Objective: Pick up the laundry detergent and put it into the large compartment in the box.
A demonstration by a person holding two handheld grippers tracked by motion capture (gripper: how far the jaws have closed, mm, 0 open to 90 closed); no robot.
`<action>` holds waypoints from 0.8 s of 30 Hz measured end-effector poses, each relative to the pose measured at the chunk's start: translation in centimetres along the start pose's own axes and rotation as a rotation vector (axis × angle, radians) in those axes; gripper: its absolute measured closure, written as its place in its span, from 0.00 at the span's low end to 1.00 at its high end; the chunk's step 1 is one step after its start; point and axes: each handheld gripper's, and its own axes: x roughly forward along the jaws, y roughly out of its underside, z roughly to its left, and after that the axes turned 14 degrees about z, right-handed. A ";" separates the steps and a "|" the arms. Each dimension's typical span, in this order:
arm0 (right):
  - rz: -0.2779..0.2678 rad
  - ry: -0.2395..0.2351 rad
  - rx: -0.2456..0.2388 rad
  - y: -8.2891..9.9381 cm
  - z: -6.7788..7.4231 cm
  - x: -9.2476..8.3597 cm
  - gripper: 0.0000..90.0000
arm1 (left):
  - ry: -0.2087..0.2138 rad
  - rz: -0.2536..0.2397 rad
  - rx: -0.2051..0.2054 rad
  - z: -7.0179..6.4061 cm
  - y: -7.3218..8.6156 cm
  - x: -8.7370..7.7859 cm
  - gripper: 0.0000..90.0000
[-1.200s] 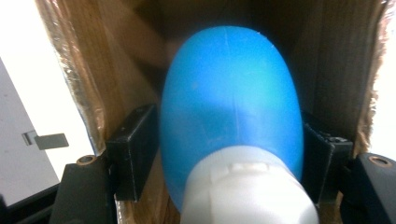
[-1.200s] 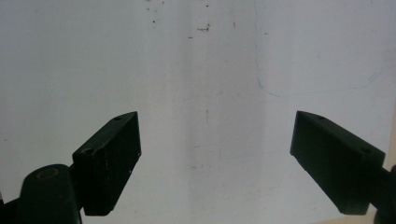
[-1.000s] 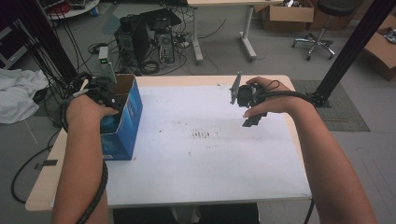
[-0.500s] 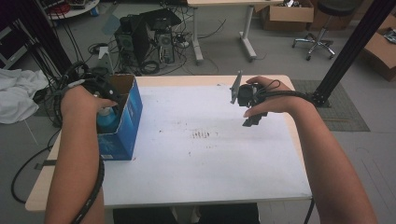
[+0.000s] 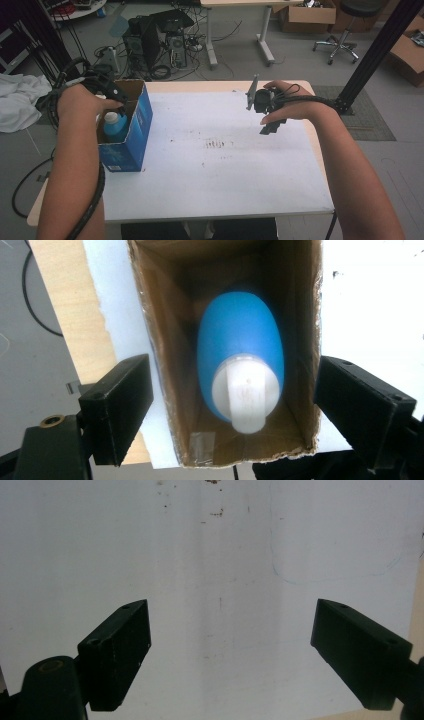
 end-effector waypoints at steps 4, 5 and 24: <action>0.000 0.000 0.001 0.0 0.0 0.0 0.18 | 0.007 -0.009 0.014 0.0 0.1 -0.5 0.17; 0.001 0.001 0.002 0.0 0.0 0.0 0.18 | 0.004 -0.009 0.016 -0.1 0.1 -0.6 0.17; 0.011 -0.007 0.014 0.3 0.0 -0.1 0.18 | -0.023 -0.023 0.085 -1.1 0.4 -3.5 0.02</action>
